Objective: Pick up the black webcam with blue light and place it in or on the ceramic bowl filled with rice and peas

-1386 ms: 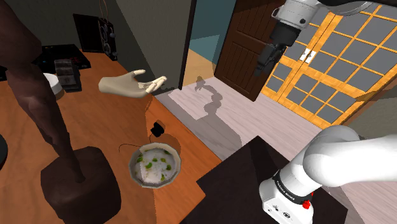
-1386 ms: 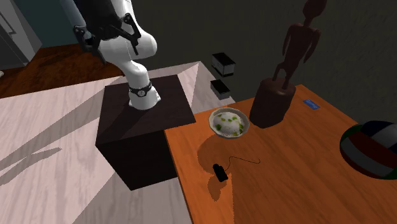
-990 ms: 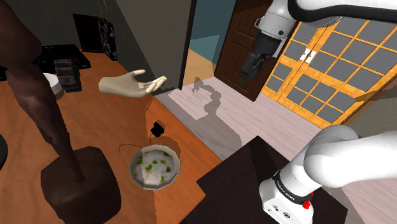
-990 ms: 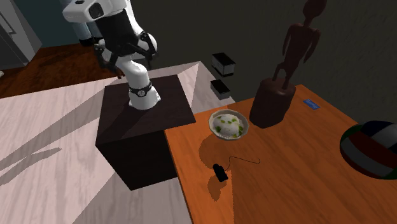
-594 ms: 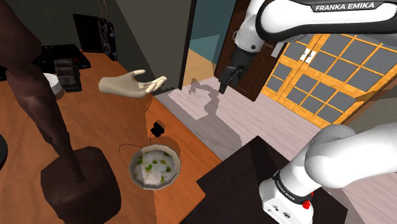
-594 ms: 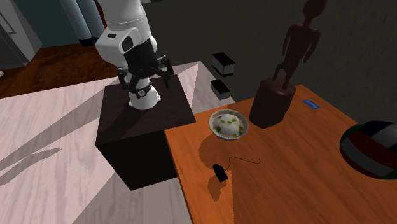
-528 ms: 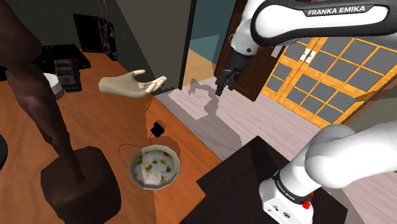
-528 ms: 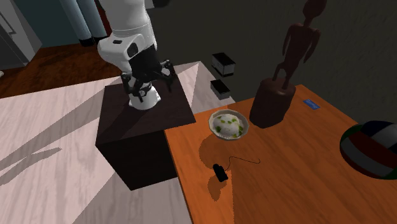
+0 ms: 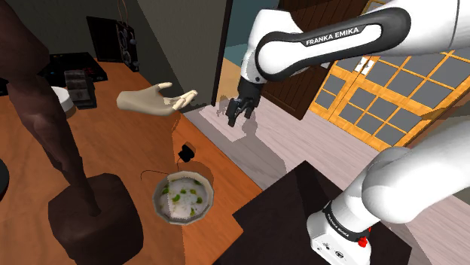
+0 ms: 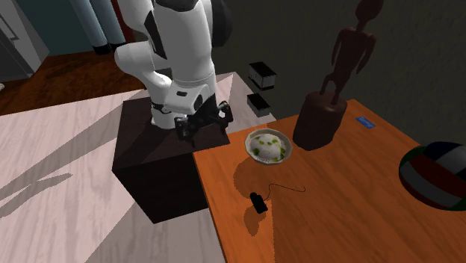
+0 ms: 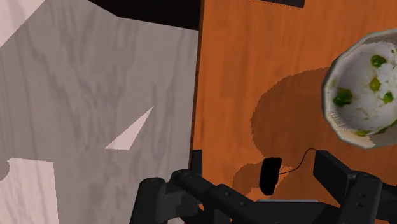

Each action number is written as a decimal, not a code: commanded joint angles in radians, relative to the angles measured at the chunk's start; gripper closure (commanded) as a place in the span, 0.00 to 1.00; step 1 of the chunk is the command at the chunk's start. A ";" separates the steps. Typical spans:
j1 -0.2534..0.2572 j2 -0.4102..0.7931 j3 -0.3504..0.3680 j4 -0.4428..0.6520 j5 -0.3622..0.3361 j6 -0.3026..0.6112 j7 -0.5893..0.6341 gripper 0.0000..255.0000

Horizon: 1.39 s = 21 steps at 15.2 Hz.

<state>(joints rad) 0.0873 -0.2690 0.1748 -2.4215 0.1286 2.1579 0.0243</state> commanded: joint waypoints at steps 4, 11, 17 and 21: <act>0.015 0.190 0.047 0.064 -0.041 0.120 0.068 0.00; 0.056 0.468 0.073 0.212 -0.152 0.231 0.184 0.00; 0.123 0.706 0.053 0.387 -0.245 0.273 0.271 0.00; 0.140 0.772 0.041 0.417 -0.266 0.306 0.287 0.00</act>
<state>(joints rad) 0.2255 0.4949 0.2177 -2.0024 -0.1336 2.4534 0.3091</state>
